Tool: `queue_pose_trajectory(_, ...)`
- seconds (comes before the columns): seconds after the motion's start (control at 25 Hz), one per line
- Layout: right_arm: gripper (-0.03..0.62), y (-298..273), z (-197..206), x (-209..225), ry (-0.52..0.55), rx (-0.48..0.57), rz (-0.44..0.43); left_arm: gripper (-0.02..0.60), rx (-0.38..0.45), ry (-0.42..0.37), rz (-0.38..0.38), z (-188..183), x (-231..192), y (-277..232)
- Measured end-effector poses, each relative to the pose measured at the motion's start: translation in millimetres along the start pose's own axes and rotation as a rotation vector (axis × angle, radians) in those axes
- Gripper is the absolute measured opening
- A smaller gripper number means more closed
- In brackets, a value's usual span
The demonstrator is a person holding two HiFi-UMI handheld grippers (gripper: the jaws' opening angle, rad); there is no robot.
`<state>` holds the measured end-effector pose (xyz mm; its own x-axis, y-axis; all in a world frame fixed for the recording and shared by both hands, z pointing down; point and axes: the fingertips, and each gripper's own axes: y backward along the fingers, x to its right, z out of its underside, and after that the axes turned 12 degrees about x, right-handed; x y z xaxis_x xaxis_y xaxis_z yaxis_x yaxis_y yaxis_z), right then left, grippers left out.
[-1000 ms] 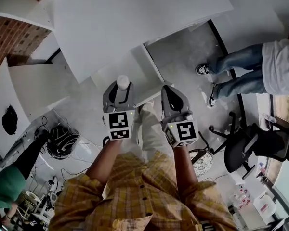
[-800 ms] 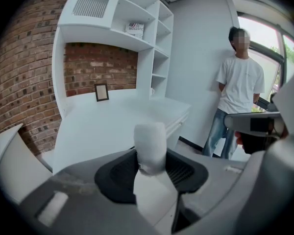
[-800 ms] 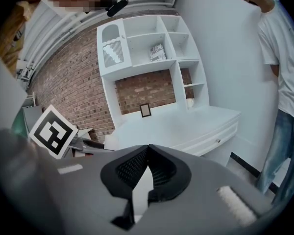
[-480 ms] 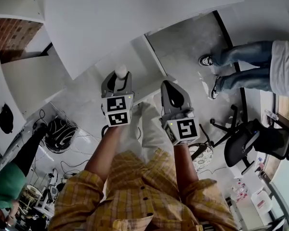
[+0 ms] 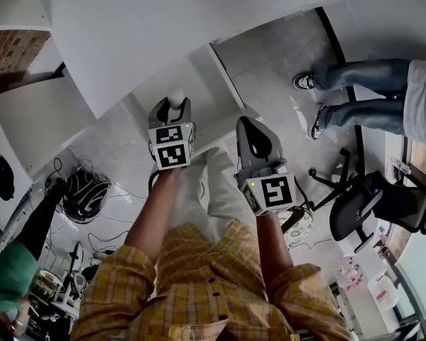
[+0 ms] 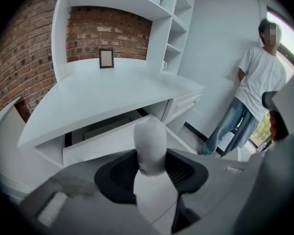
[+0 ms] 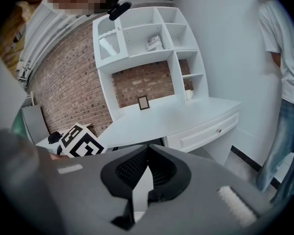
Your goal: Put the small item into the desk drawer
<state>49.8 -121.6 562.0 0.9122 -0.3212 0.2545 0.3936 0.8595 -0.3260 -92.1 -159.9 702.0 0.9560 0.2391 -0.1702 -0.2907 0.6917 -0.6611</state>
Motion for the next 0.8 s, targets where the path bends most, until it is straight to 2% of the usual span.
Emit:
queue_pose_trajectory(0.2, -0.006, -7, 10, 5, -0.007, -0.032, 0.002, 0.178, -0.029, 0.028, -0.002, 16, -2, -19)
queue_pose_trajectory(0.36, -0.006, -14, 10, 3, -0.011, 0.006, -0.019, 0.176, -0.064, 0.055, -0.018, 31, -8, -32)
queue_pose_trajectory(0.6, -0.005, -12, 19, 8, -0.018, -0.025, -0.01, 0.178, -0.116, 0.116, -0.03, 56, -10, -51)
queue_pose_trajectory(0.8, -0.004, -14, 23, 10, -0.025, 0.003, -0.022, 0.176, -0.177, 0.148, -0.051, 72, -17, -68)
